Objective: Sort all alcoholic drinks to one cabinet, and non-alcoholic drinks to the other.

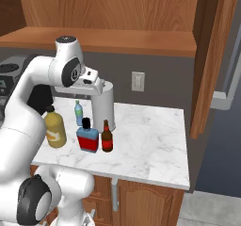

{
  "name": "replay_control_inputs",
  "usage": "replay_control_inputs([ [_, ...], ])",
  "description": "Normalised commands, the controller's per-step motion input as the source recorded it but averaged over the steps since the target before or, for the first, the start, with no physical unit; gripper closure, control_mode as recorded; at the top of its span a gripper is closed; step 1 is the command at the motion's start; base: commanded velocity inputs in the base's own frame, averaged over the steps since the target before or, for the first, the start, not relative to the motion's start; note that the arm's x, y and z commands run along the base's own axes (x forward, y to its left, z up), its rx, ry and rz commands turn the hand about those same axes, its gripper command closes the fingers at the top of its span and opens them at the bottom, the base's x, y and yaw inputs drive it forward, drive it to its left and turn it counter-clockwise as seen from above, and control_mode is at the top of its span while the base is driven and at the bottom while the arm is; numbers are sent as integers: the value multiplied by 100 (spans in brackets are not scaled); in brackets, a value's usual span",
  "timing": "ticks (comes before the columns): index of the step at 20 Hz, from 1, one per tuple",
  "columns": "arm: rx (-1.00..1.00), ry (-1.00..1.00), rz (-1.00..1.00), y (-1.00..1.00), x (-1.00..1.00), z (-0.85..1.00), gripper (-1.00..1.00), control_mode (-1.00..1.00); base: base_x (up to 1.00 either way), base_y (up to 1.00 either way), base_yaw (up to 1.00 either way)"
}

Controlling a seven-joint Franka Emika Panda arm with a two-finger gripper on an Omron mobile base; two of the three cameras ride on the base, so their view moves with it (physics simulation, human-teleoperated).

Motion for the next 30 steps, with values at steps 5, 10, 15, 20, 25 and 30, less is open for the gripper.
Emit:
replay_control_inputs([
  [5,0,0,0,0,-5,0,-100,-100,0,0,0],
  [10,4,-1,6,-32,0,0,-100,-100,0,0,0],
  [15,8,-5,17,-38,0,0,-100,-100,0,0,0],
  [20,10,-4,21,-18,-1,-15,-100,-100,0,0,0],
  [25,14,-12,24,-14,0,-25,-100,-100,0,0,0],
  [30,12,-17,24,-19,0,-23,-100,-100,0,0,0],
])
